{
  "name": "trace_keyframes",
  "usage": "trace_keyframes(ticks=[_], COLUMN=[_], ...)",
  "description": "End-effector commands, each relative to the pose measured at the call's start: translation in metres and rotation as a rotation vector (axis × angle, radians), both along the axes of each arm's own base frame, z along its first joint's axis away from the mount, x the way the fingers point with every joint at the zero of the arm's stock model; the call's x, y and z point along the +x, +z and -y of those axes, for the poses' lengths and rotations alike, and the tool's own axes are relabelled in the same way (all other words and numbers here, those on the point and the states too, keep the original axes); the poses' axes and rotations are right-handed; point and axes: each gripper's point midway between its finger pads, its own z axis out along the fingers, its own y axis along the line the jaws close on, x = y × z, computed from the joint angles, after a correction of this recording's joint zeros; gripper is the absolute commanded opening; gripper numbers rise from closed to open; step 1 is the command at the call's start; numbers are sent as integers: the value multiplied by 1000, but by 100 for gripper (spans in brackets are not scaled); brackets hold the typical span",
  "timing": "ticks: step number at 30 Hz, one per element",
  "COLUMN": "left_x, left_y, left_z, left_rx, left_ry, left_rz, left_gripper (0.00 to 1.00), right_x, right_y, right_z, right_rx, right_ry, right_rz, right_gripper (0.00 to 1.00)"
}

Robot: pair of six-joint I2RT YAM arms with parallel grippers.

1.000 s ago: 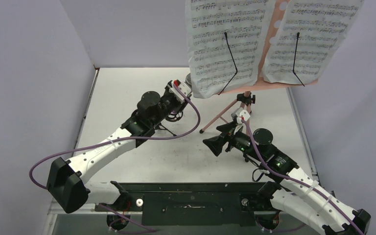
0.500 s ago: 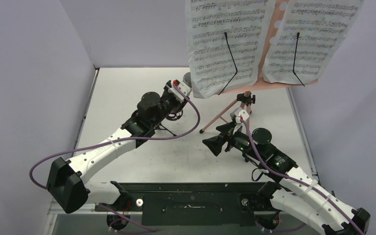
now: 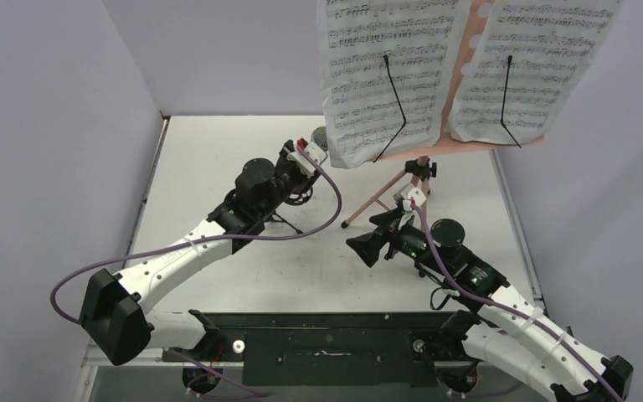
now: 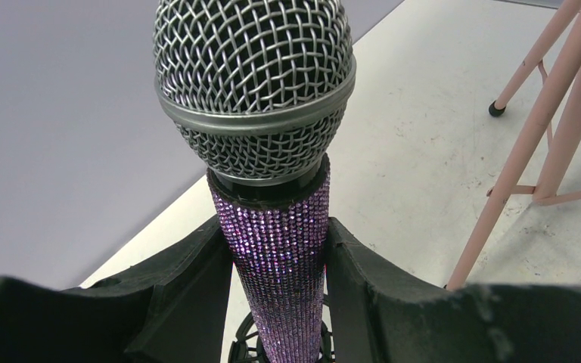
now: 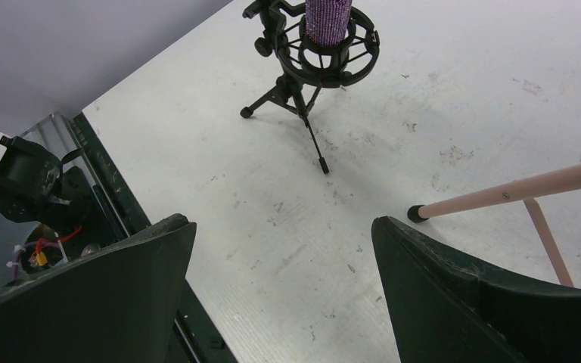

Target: Set up the instrument practice props

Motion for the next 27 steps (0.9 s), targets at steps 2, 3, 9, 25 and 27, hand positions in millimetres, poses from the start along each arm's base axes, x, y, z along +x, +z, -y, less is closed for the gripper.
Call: trace_keyframes(ticks=[2, 3, 9, 25, 27], left_x=[5, 4, 8, 15, 14], left_y=[27, 28, 23, 9, 6], left_z=[-9, -9, -10, -8, -7], left_rx=[-52, -55, -61, -71, -70], left_ry=[40, 38, 58, 68, 60], left_rz=[55, 54, 39, 7, 6], left_gripper=[0, 0, 0, 0, 0], right_x=[4, 4, 4, 3, 3], right_y=[14, 14, 13, 14, 13], right_z=[-2, -2, -2, -1, 0], right_rx=[37, 37, 35, 37, 34], right_ry=[-8, -7, -7, -10, -10], right_rz=[42, 42, 39, 44, 45], right_gripper=[90, 90, 90, 90, 90])
